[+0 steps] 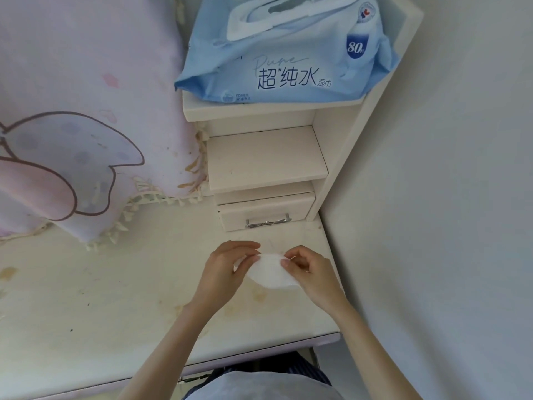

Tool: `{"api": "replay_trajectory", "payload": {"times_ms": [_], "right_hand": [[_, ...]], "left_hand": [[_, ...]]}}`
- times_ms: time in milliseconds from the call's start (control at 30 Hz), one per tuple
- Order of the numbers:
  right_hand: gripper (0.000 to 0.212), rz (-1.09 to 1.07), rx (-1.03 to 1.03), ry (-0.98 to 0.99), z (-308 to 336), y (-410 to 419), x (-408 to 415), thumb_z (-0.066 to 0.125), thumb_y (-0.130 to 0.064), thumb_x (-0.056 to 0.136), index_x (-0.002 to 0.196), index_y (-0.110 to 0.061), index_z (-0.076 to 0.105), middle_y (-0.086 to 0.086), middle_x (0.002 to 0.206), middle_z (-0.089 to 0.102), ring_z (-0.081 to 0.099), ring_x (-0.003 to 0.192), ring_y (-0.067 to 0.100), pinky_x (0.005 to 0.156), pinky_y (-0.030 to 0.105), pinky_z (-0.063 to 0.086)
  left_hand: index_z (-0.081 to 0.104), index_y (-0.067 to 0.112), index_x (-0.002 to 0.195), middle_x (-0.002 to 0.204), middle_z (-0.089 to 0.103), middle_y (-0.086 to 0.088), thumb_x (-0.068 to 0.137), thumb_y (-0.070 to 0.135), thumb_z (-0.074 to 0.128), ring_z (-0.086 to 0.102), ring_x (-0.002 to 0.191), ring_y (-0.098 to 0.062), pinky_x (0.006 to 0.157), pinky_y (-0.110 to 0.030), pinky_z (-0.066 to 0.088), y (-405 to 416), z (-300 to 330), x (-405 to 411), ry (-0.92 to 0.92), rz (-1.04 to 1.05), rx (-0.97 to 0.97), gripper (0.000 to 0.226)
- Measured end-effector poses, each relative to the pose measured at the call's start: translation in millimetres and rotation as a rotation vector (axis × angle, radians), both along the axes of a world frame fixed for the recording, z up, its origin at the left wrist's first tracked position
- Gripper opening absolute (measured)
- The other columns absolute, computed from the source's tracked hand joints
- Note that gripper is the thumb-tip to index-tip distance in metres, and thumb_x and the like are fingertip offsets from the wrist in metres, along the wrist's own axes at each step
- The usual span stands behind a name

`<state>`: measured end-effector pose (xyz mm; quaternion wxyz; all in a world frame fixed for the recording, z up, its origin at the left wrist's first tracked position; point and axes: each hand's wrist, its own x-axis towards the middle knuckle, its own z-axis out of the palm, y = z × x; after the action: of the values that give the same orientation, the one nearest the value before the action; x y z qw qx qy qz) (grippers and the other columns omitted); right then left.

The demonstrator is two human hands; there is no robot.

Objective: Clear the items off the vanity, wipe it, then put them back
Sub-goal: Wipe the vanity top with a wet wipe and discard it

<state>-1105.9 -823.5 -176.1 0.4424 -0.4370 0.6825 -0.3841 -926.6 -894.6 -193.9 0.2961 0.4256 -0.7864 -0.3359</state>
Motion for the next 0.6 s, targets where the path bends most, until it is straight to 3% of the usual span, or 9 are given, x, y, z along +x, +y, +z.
{"api": "replay_trajectory", "payload": {"times_ms": [100, 200, 300, 367, 467, 533, 600], "right_hand": [[0.003, 0.143, -0.021, 0.338, -1.8, -2.2, -11.0, 0.062, -0.016, 0.087, 0.085, -0.018, 0.062, -0.006, 0.08, 0.067, 0.062, 0.079, 0.013, 0.072, 0.025, 0.048], [0.008, 0.175, -0.226, 0.708, -5.9, -7.4, -21.6, 0.064, -0.022, 0.083, 0.082, -0.014, 0.063, -0.004, 0.074, 0.067, 0.061, 0.069, 0.019, 0.071, 0.033, 0.047], [0.019, 0.103, -0.403, 0.843, -8.2, -10.8, -34.5, 0.057, -0.033, 0.082, 0.078, -0.018, 0.066, -0.007, 0.069, 0.065, 0.059, 0.067, 0.017, 0.071, 0.026, 0.036], [0.022, 0.053, -0.519, 0.91, -6.9, -8.9, -40.2, 0.053, -0.03, 0.085, 0.08, -0.017, 0.07, -0.006, 0.074, 0.067, 0.057, 0.074, 0.016, 0.075, 0.025, 0.035], [0.018, -0.008, -0.671, 1.018, -11.2, 2.2, -43.3, 0.057, -0.017, 0.085, 0.083, -0.012, 0.073, -0.002, 0.084, 0.071, 0.056, 0.086, 0.014, 0.081, 0.028, 0.041], [0.02, 0.07, -0.64, 1.056, -28.3, 18.3, -43.6, 0.054, -0.018, 0.088, 0.085, -0.012, 0.073, 0.0, 0.093, 0.072, 0.061, 0.094, 0.017, 0.084, 0.03, 0.045], [0.037, 0.257, -0.48, 1.068, -53.5, 42.4, -42.3, 0.041, -0.03, 0.096, 0.087, -0.016, 0.073, -0.001, 0.101, 0.072, 0.064, 0.102, 0.019, 0.086, 0.032, 0.05]], "left_hand": [[0.073, 0.015, 0.084, 0.087, 0.073, 0.01, 0.086, 0.039, 0.043, 0.061, 0.078, -0.003, 0.096, -0.034, 0.039, -7.4, 2.6, -1.7, -0.1, -0.052, -0.081, 0.038], [0.073, 0.016, 0.084, 0.082, 0.073, 0.009, 0.089, 0.033, 0.043, 0.065, 0.07, -0.009, 0.094, -0.036, 0.045, -17.0, 0.7, -4.5, -0.196, -0.087, -0.266, 0.034], [0.073, 0.012, 0.086, 0.079, 0.073, 0.004, 0.096, 0.034, 0.039, 0.066, 0.068, -0.013, 0.091, -0.035, 0.047, -25.2, -0.6, -7.3, -0.169, -0.085, -0.404, 0.041], [0.073, 0.009, 0.089, 0.082, 0.073, 0.001, 0.098, 0.029, 0.038, 0.066, 0.072, -0.015, 0.09, -0.037, 0.049, -26.9, -0.3, -7.8, -0.135, -0.088, -0.474, 0.041], [0.072, 0.007, 0.095, 0.094, 0.072, -0.003, 0.087, 0.0, 0.048, 0.062, 0.091, -0.015, 0.091, -0.036, 0.046, -22.0, -10.9, -5.7, -0.128, -0.147, -0.586, 0.026], [0.072, 0.009, 0.097, 0.099, 0.072, -0.004, 0.081, -0.004, 0.049, 0.06, 0.097, -0.015, 0.091, -0.037, 0.046, -10.1, -28.2, -1.8, -0.184, -0.217, -0.594, 0.031], [0.072, 0.013, 0.098, 0.103, 0.071, -0.004, 0.087, 0.008, 0.043, 0.065, 0.097, -0.018, 0.091, -0.036, 0.05, 9.1, -55.4, 6.6, -0.306, -0.33, -0.548, 0.031]]}}
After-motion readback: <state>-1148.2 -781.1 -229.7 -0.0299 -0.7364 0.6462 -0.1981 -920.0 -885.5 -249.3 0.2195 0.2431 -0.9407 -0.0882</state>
